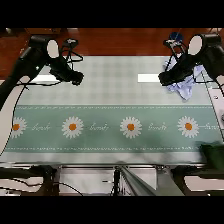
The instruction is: Fold the shirts.
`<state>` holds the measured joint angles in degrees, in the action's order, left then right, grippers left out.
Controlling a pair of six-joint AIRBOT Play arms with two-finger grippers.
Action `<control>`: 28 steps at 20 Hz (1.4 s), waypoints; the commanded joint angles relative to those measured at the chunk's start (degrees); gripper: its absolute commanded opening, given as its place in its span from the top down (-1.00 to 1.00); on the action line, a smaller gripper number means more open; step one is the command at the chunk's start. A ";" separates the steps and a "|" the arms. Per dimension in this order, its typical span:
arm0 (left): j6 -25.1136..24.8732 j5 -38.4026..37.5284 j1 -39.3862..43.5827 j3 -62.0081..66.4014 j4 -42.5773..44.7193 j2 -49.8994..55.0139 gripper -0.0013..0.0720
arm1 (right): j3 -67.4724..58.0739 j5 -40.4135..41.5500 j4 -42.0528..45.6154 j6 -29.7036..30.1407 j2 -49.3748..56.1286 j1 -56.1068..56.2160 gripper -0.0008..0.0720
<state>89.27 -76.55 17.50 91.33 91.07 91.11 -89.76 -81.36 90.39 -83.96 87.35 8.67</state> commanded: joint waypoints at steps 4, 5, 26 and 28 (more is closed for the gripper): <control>-0.02 0.00 0.02 0.04 0.00 0.04 -0.48 | 0.02 -0.02 -0.02 -0.02 -0.02 0.02 0.02; -0.02 0.00 0.02 0.04 0.00 0.04 -0.48 | 0.02 -0.02 -0.02 -0.02 -0.02 0.02 0.02; -0.02 1.07 -0.11 0.02 0.02 0.33 -0.48 | 0.00 14.38 0.02 0.09 -0.04 0.02 0.02; -0.04 1.05 -0.11 0.02 0.02 0.33 -0.48 | -0.35 18.51 3.45 1.95 -0.07 0.02 0.01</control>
<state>89.30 -75.57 17.45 91.33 91.05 91.42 -89.80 -69.25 90.89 -83.59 87.33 8.67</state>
